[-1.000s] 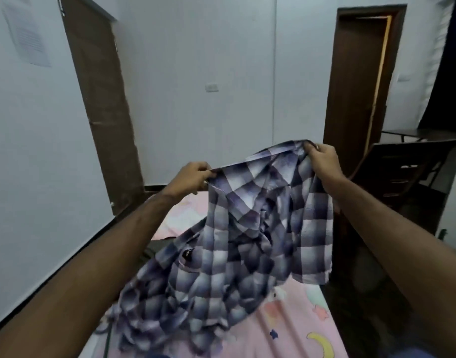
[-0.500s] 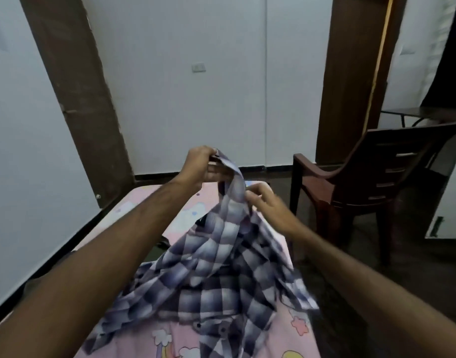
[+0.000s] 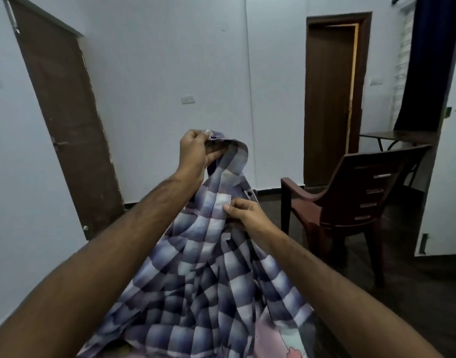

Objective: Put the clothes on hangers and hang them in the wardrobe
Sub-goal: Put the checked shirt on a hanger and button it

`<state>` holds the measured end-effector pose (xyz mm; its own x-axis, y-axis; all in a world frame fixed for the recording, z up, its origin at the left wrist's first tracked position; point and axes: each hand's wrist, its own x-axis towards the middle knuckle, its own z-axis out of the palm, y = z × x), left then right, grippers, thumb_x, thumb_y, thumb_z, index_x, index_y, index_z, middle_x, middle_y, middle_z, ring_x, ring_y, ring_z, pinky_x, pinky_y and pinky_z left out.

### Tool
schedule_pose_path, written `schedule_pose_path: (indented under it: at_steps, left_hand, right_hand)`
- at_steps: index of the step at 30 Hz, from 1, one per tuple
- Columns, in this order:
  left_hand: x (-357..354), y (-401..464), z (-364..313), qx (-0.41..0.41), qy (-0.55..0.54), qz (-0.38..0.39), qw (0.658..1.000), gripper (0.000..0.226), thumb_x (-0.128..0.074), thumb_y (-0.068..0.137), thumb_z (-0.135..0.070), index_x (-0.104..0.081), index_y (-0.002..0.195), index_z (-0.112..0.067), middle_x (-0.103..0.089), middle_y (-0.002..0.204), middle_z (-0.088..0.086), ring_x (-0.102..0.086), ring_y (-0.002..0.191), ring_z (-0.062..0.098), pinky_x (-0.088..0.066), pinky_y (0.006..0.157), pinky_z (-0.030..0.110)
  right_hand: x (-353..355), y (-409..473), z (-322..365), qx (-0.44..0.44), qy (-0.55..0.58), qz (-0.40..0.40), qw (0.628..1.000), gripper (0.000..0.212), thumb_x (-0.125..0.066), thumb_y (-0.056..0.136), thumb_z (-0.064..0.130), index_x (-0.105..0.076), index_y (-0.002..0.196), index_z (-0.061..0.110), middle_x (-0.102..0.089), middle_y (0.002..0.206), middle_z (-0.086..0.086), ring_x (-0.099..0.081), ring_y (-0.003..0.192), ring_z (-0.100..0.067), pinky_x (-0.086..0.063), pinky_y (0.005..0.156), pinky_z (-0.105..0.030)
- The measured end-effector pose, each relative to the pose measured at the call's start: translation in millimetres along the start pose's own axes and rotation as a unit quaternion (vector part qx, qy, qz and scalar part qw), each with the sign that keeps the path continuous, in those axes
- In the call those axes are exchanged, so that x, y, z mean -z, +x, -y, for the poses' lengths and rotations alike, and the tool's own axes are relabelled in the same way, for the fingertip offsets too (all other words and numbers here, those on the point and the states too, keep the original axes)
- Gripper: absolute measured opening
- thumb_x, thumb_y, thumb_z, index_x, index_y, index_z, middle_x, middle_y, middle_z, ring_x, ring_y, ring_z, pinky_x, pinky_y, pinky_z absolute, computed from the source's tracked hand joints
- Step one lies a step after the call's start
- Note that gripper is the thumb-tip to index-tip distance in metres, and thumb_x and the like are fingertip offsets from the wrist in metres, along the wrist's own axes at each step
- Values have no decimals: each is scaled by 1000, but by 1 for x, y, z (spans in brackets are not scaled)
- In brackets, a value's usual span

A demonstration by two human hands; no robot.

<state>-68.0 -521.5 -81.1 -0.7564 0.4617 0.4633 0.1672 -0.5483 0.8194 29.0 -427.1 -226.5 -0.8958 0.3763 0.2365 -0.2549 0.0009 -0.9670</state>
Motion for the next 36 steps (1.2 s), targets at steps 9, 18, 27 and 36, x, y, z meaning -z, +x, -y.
schedule_pose_path:
  at_steps: [9, 18, 27, 36]
  left_hand:
    - [15, 33, -156, -80, 232, -46, 968, 15, -45, 86, -14, -58, 83, -9, -64, 73, 10, -67, 63, 28, -56, 51, 36]
    - [78, 28, -103, -15, 316, -45, 948, 22, -47, 88, -28, -60, 80, -11, -65, 87, 11, -64, 80, 27, -49, 72, 39]
    - [232, -47, 114, 248, 271, -86, 926, 38, -54, 88, -31, -72, 101, 0, -73, 98, 24, -70, 87, 36, -57, 81, 47]
    - [272, -172, 197, 304, 382, 4, 873, 19, -52, 104, -26, -55, 110, -8, -58, 99, 5, -56, 93, 20, -44, 69, 25]
  right_hand:
    - [40, 36, 159, 121, -43, -185, 974, 19, -60, 102, 25, -65, 93, 9, -64, 86, -17, -62, 77, -26, -53, 71, -38]
    - [48, 30, 205, 100, -282, -130, 945, 35, -67, 97, 41, -72, 95, 6, -76, 92, -10, -72, 80, -23, -59, 76, -35]
    - [81, -26, 8, -194, -542, 229, 785, 25, -81, 85, 38, -72, 76, 17, -67, 66, 15, -61, 63, -3, -50, 68, -25]
    - [113, -108, -159, -261, -311, 97, 909, 26, -73, 93, 37, -66, 82, 14, -62, 68, 12, -56, 61, 0, -44, 56, -13]
